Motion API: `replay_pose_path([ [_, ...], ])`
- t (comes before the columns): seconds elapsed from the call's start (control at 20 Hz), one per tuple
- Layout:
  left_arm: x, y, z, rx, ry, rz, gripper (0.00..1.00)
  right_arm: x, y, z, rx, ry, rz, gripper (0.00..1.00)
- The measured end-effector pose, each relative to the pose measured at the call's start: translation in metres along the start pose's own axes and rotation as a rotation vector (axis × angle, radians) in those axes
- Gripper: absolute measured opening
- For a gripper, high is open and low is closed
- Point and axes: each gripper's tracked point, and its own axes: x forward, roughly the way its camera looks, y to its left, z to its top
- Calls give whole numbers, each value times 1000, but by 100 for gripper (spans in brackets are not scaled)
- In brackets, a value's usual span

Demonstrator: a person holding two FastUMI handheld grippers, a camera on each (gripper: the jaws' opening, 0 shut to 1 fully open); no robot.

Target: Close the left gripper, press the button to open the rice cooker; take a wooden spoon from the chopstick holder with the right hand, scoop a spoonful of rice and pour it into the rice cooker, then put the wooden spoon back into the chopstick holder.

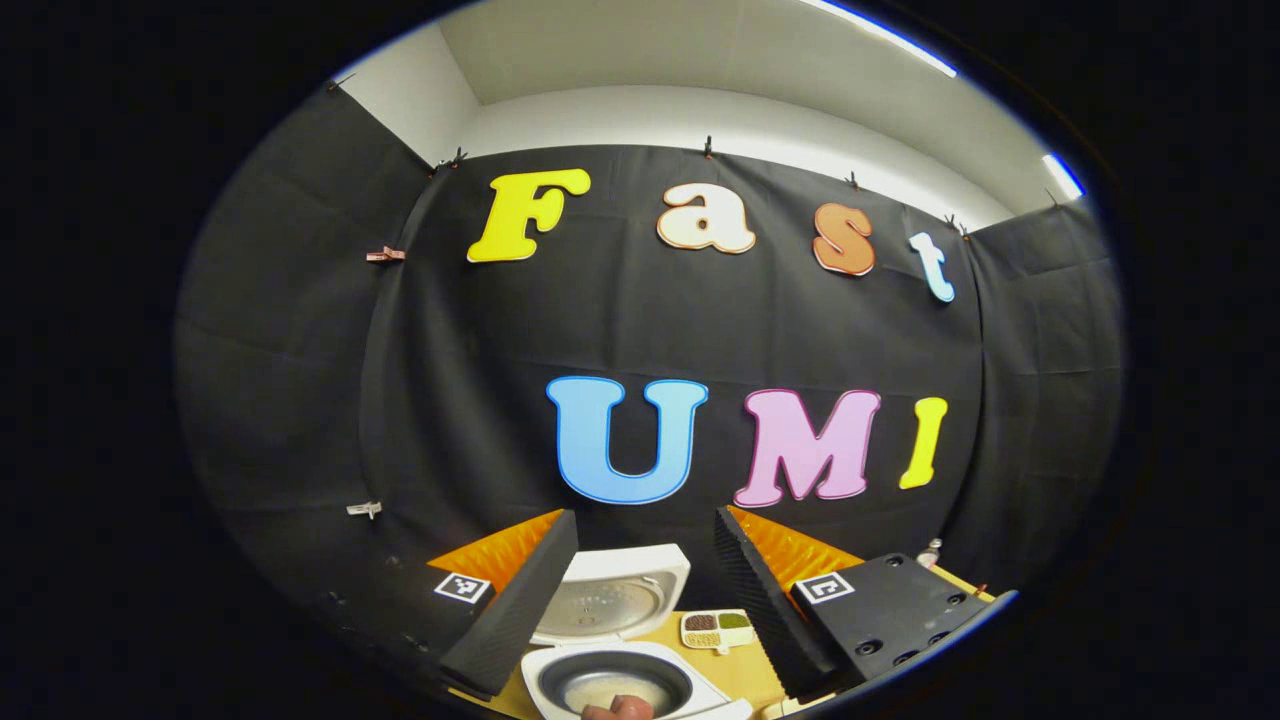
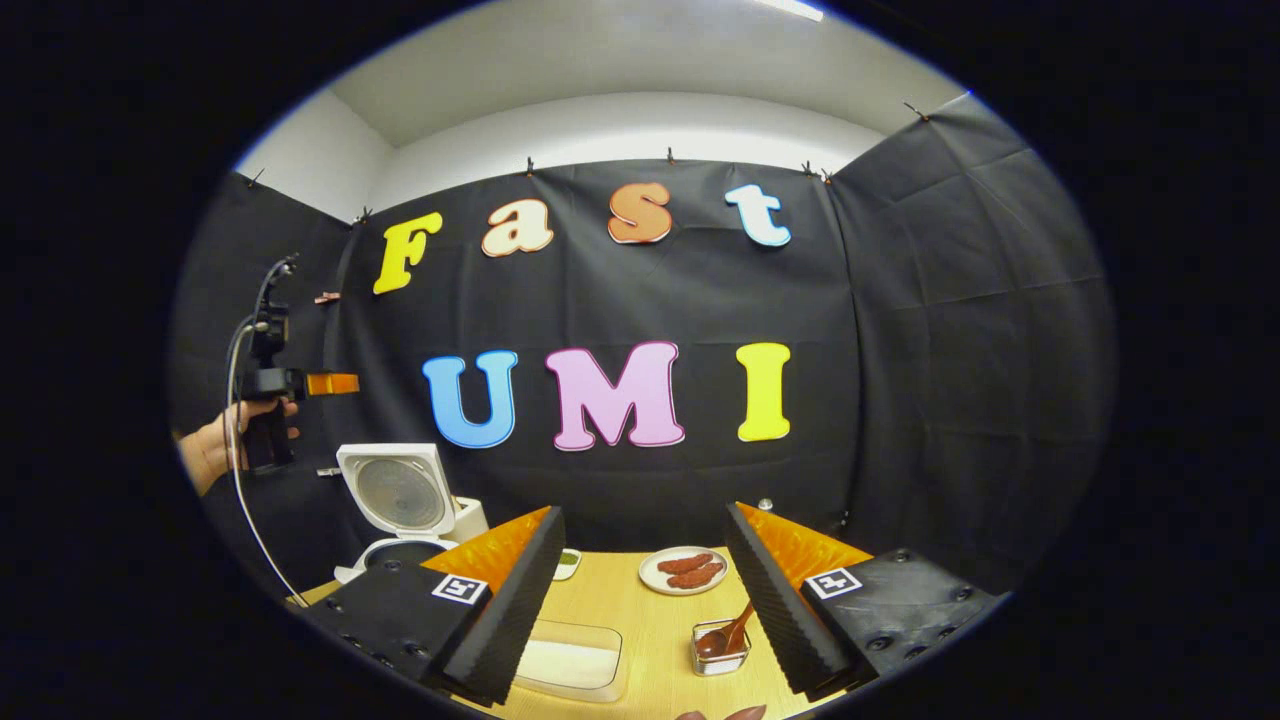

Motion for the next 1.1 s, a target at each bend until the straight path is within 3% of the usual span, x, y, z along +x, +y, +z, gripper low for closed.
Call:
replay_pose_path([
  [0.25,79,24,-47,-5,66,49,95,-21,1,4,-151,-11,-70,99],
  [0.55,151,37,-105,14,156,93,95,-39,-11,-9,-174,26,-152,99],
  [0.85,167,62,-135,23,219,180,95,-45,-18,-16,-177,67,-182,99],
  [1.1,155,56,-138,25,237,166,97,-48,-12,-14,-144,64,-170,99],
])
